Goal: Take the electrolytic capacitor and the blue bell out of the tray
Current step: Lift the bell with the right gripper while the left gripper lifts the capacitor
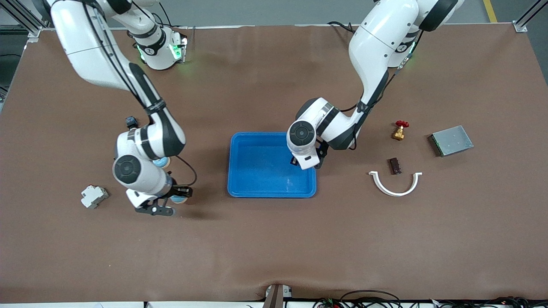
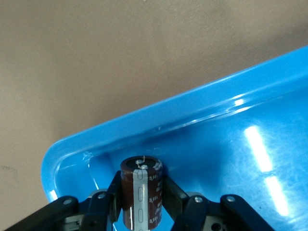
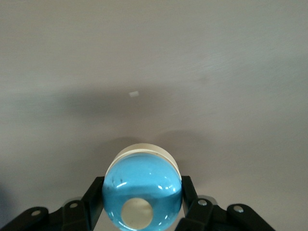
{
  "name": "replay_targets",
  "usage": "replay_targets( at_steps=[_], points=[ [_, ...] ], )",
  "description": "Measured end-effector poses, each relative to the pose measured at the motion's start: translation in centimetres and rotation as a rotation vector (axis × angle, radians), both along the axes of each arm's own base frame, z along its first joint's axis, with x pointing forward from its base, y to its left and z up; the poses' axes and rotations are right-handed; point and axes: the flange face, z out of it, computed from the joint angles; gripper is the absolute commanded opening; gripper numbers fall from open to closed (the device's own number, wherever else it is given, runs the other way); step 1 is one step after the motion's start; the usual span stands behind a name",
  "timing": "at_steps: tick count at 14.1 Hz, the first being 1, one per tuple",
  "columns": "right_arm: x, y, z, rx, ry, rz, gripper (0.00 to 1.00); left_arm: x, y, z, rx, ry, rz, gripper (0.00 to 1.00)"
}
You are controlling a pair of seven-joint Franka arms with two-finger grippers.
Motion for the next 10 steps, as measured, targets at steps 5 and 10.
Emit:
replay_targets(
  at_steps=[5,10],
  points=[
    [0.6,-8.4,-1.1,0.004,-0.025,0.107,0.0,3.2,2.4,4.2,-0.011,0.012,-0.097,0.0],
    [0.1,-12.2,-2.3,0.003,-0.074,0.15,0.0,9.4,12.3,12.3,-0.048,0.022,-0.2,0.0]
  ],
)
